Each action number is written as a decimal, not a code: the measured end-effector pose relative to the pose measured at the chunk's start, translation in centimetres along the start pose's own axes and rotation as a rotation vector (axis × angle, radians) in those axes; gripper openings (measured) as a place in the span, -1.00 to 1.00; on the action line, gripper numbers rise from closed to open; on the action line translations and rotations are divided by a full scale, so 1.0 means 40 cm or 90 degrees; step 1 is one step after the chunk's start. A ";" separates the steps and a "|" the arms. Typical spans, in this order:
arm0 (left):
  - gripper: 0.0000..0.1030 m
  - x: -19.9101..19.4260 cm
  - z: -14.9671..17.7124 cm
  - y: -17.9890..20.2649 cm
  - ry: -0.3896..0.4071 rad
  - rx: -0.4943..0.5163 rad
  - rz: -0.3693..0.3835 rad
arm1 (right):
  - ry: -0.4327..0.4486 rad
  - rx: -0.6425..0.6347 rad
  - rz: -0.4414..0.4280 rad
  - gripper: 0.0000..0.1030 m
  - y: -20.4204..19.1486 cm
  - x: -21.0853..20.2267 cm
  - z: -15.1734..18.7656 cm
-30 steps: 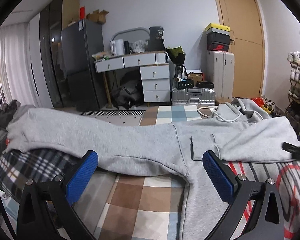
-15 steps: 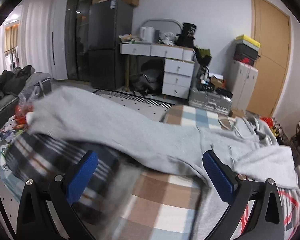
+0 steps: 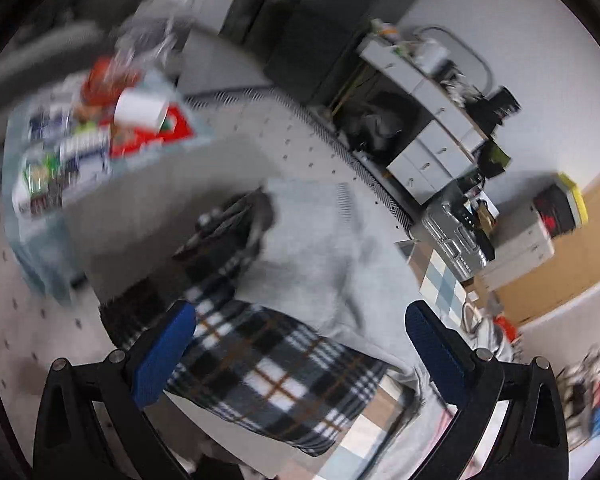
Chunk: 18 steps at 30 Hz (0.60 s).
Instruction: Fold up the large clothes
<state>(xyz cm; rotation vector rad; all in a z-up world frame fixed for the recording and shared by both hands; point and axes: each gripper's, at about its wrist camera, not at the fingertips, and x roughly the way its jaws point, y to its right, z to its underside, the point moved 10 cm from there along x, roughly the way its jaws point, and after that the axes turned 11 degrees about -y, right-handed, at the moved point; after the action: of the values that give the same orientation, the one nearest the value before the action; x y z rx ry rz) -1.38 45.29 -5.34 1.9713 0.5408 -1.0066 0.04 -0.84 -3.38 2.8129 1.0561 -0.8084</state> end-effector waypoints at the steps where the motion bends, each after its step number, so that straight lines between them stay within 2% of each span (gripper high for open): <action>1: 0.98 0.022 0.005 -0.017 -0.013 -0.014 0.009 | 0.002 0.001 -0.002 1.00 -0.002 -0.003 0.002; 6: 0.98 0.085 0.022 -0.039 -0.034 -0.048 0.067 | 0.001 0.000 -0.017 1.00 -0.013 -0.008 0.006; 18: 0.98 0.106 -0.014 -0.019 -0.085 -0.043 0.137 | -0.024 -0.004 -0.013 1.00 -0.015 0.013 0.020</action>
<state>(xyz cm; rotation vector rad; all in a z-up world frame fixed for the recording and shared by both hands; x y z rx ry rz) 0.83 46.20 -8.95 1.8427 0.2794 -0.9630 -0.38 -0.21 -4.22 2.7745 1.0808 -0.8546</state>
